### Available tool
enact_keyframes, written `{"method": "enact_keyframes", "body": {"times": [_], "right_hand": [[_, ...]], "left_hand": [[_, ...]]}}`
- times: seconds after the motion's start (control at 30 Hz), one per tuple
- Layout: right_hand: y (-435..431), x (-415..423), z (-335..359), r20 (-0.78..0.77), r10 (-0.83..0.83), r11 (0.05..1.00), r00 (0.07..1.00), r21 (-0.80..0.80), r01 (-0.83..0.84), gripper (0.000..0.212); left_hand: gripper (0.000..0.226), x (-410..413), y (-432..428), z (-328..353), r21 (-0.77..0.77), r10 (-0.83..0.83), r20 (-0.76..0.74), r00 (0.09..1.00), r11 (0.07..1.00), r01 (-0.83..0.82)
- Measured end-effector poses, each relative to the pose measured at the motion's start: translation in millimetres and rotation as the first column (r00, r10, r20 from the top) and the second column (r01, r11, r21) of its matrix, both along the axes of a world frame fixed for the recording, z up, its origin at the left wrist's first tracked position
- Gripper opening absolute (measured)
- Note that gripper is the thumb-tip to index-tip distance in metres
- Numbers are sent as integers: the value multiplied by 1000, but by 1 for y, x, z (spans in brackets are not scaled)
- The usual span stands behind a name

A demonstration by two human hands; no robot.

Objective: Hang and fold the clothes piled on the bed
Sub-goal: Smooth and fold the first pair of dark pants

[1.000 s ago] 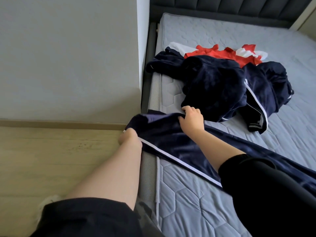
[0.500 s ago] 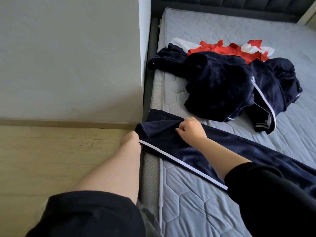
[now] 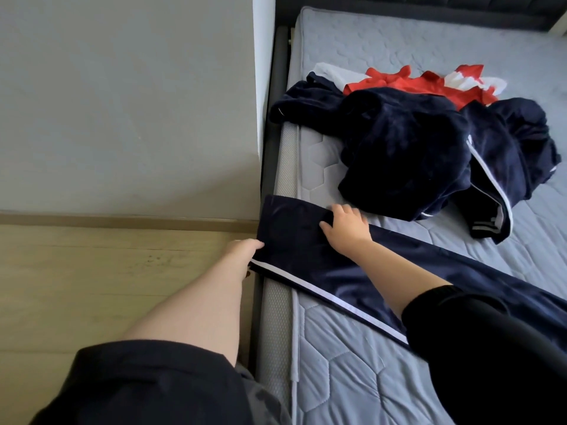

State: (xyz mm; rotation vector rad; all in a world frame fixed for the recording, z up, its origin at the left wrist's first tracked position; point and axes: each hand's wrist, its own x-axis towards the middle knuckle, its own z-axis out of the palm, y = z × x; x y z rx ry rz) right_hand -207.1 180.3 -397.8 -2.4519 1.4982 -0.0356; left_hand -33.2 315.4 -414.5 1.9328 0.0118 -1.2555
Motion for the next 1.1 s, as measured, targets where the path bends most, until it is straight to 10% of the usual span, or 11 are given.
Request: {"method": "enact_keyframes", "body": {"times": [0.23,0.63,0.83,1.1], "right_hand": [[-25,0,6,-30,-140,966,990,215,143,44],[-26,14,6,254,-79,955,964,298,-1,20],[-20,20,3,270,-78,970,960,244,11,17],[-22,19,2,-69,-43,962,997,267,60,41]], "left_hand": [[38,15,11,6,-52,-180,-299,937,984,173],[46,17,-14,-1,-324,-151,-97,984,939,112],[60,20,-9,-8,-179,-330,-89,940,933,311],[47,24,-8,4,-223,-357,-236,904,925,308]]}}
